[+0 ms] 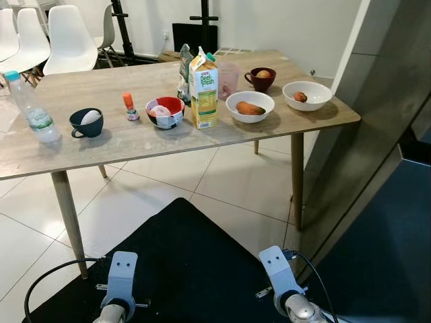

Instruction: Restocking fridge

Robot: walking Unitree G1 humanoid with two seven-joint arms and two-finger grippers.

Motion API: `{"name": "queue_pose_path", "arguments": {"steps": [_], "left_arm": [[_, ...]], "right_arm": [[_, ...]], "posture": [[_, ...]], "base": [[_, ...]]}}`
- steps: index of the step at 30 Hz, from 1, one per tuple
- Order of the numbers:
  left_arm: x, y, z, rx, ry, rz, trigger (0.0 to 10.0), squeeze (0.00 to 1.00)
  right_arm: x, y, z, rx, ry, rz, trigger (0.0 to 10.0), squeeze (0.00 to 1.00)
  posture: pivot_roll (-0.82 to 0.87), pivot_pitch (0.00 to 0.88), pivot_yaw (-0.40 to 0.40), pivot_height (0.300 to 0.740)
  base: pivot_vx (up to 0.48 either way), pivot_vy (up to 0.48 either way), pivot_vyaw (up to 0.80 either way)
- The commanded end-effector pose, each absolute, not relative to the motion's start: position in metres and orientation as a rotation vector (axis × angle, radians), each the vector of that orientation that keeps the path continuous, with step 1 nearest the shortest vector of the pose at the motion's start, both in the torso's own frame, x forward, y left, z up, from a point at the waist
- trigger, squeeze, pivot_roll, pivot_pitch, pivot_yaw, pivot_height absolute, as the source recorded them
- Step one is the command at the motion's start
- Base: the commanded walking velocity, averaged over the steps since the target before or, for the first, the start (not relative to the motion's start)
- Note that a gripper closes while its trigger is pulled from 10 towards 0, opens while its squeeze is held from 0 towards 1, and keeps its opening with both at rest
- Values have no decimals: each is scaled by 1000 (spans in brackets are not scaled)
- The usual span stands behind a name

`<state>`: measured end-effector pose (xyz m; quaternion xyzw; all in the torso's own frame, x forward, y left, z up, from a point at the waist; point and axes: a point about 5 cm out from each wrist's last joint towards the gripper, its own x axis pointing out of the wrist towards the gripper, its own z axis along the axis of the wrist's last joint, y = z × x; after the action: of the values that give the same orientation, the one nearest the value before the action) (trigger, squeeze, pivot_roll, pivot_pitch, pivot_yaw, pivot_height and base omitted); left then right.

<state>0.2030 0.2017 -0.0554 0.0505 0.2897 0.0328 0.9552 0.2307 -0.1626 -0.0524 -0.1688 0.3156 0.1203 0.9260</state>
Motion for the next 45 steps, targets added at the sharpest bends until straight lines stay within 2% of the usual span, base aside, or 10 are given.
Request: {"name": "queue_pose_path", "arguments": {"steps": [1, 21, 45], "left_arm": [[202, 199, -56, 95, 591, 58, 10000, 0], [201, 198, -56, 75, 573, 45, 10000, 0], [196, 198, -59, 64, 584, 58, 10000, 0]], "right_arm": [[229, -162, -54, -342, 654, 248, 10000, 0], [225, -165, -56, -347, 663, 249, 10000, 0], [222, -167, -57, -363, 665, 259, 10000, 0]], "posture": [[-67, 66, 57, 740], [-64, 70, 56, 740], [-68, 52, 57, 740]], "base": [[480, 0, 0], [477, 0, 0], [0, 0, 0]]}}
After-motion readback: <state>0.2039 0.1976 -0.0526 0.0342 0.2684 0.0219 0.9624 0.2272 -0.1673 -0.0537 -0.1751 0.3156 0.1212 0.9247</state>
